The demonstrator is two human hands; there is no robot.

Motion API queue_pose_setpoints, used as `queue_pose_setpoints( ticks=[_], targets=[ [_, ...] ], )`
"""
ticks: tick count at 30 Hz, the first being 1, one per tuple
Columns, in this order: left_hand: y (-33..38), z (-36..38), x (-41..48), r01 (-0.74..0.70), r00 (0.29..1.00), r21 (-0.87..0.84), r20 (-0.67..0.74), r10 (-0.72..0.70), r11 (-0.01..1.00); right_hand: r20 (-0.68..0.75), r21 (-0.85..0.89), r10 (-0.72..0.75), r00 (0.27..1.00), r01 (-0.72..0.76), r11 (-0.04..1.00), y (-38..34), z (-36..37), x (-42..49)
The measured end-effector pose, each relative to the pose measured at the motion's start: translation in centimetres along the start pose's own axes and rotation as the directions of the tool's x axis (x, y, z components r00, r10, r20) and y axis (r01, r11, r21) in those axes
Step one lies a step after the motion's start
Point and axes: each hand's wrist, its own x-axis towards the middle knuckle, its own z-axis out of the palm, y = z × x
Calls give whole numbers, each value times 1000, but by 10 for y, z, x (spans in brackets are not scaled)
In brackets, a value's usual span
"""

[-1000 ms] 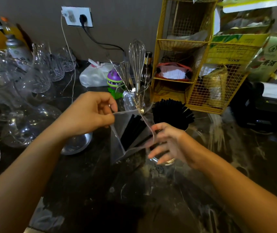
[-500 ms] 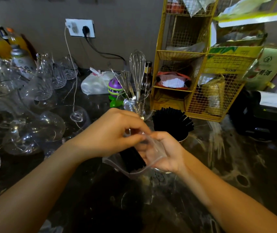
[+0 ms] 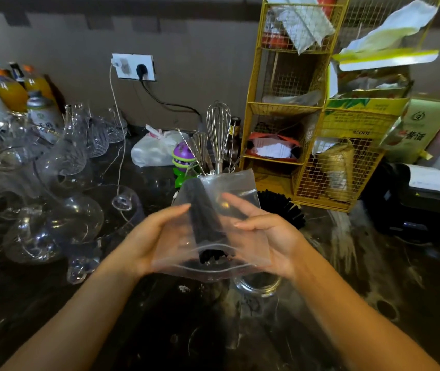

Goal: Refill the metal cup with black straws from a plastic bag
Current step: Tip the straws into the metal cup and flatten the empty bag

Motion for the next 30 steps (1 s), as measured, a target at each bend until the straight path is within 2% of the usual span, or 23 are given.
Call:
queue_pose_setpoints(
  ticks=[1,4,6,9,11,15,20,26,30],
  targets=[
    [3,1,6,-11,1000,22,29,11,1000,-23,-45,-15,1000,14,999,-5,2,-2],
    [18,9,27,-77,996,204,-36,86,976,-111,-211,-85,990,61,976,-21,3,-4],
    [30,19,42,-125,990,301,-32,141,945,-166,-319,-152,974,93,943,-35,3,-6],
    [49,40,65,-210,971,431,-12,238,878,-244,-555,-317,917,135,820,-58,-1,-8],
    [61,52,81,-263,957,461,16,289,847,-261,-636,-406,876,160,754,-75,-4,-7],
    [81,72,106,-359,928,503,104,358,786,-272,-707,-537,799,213,674,-104,-11,-8],
    [81,81,123,-427,902,563,211,376,708,-292,-702,-595,748,255,665,-107,-30,-11],
    [65,63,132,-434,895,613,206,396,660,-227,-714,-591,774,280,641,-91,-44,-11],
    [60,58,129,-430,897,591,197,395,682,-255,-703,-591,765,272,657,-87,-47,-10]
  ],
)
